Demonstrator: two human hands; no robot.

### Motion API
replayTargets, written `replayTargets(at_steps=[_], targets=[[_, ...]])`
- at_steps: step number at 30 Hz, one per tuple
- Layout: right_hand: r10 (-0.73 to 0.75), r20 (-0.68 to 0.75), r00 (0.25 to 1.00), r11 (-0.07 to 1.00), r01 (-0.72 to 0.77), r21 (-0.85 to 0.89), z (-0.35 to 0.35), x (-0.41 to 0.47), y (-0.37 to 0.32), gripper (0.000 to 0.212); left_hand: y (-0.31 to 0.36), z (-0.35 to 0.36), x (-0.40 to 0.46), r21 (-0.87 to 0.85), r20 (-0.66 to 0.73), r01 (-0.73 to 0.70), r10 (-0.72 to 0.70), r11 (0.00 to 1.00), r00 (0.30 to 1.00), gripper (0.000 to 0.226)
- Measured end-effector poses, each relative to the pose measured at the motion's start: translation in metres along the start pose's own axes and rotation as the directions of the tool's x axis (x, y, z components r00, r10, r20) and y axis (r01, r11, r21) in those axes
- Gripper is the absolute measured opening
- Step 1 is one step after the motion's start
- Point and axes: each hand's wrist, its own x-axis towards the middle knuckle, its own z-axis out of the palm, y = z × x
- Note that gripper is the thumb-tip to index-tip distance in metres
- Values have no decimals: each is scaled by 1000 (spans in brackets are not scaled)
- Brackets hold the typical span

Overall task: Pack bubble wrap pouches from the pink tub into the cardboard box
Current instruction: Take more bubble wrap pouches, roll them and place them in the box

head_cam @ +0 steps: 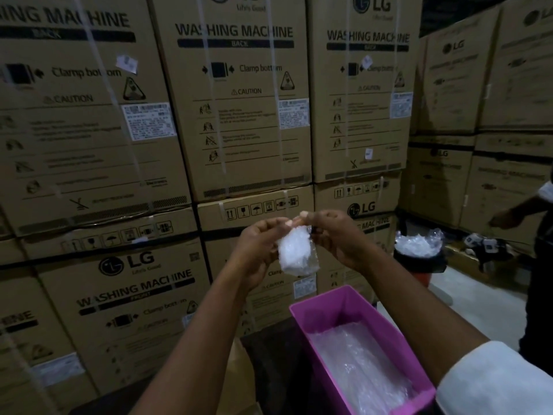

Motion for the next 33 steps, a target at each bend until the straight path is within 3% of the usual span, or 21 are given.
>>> replayTargets(at_steps=[4,7,10,12,13,16,21,28,33], targets=[[-102,-118,988,992,93,-82,3,-1,3,12,-7,-2,0,71,-12,92,-91,993,996,59],[-147,-237,960,987,127,-95,6,-2,4,16,-11,1,-6,103,71,163,-170,981,983,45],[-143,-299,944,988,151,4,6,-2,5,45,-15,5,-9,58,80,118,-123,991,989,24],[-14,-243,970,988,50,144,5,-5,7,69,-16,7,-8,79,38,46,-49,996,998,20],[64,-181,981,982,-31,184,4,-8,10,71,-16,8,-8,116,19,13,-15,993,1000,19],[163,-79,984,978,-150,147,4,-17,19,49,-21,11,-8,239,3,-47,48,970,999,23],[139,-180,974,981,-110,162,1,-29,26,23,-45,16,-18,181,-55,-106,117,978,992,24],[114,-170,979,993,-108,43,6,-79,50,33,-88,21,-46,-5,-95,-12,12,1000,995,31],[121,-181,976,993,-116,35,0,-132,85,27,-139,20,-80,48,-35,43,-41,998,999,24]])
